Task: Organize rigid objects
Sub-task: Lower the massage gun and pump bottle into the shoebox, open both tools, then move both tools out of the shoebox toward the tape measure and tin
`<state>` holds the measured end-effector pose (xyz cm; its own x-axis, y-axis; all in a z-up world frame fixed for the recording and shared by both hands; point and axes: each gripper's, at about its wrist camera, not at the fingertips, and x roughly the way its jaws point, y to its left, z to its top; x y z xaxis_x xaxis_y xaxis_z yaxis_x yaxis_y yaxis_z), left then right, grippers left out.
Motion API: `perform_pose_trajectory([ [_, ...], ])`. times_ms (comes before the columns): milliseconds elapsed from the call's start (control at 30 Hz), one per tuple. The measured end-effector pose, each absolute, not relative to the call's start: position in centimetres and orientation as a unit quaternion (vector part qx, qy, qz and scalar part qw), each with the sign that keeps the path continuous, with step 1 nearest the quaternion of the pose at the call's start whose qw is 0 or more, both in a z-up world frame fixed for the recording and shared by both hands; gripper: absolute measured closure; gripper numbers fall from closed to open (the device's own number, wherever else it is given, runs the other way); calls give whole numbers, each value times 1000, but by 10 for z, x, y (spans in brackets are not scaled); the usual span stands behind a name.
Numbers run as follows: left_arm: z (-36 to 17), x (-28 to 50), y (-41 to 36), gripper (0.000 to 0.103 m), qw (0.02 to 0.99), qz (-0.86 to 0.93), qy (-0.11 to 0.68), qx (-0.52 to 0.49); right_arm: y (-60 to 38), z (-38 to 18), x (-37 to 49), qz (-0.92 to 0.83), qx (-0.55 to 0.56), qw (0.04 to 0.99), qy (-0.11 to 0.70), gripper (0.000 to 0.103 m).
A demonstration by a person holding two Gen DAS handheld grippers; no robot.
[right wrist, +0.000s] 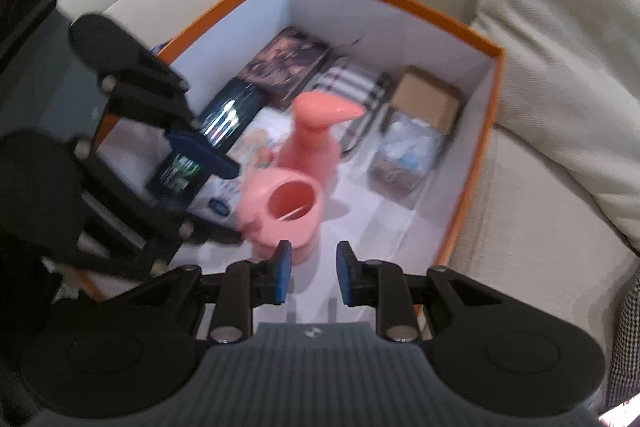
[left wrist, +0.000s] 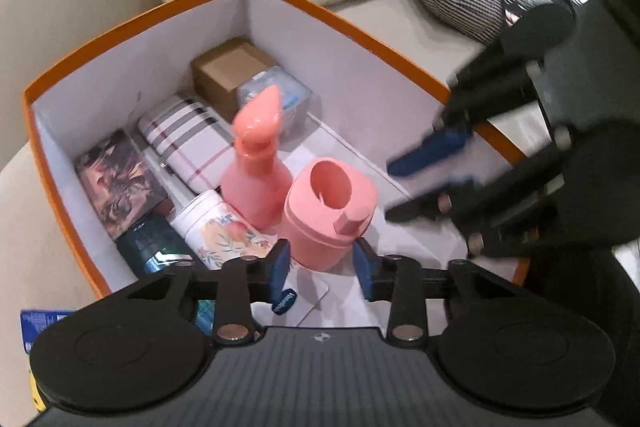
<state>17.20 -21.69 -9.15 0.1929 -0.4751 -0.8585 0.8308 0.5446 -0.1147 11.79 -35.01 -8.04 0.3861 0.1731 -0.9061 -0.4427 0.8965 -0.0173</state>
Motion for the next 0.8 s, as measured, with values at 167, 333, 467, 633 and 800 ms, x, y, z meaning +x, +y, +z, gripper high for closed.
perform_pose_trajectory([
  [167, -89, 175, -214, 68, 751, -434, 463, 183, -344, -92, 121, 202, -131, 817, 525, 82],
  [333, -80, 173, -205, 68, 757, -433, 457, 172, -343, -98, 126, 202, -122, 817, 525, 83],
  [467, -67, 170, -193, 68, 767, -433, 449, 152, -341, -100, 125, 200, -124, 815, 529, 84],
  [633, -42, 161, -170, 68, 790, -423, 429, 117, -343, -92, 119, 189, -124, 818, 529, 83],
  [800, -17, 150, -136, 66, 824, -386, 408, 75, -339, -68, 109, 169, -104, 840, 505, 82],
])
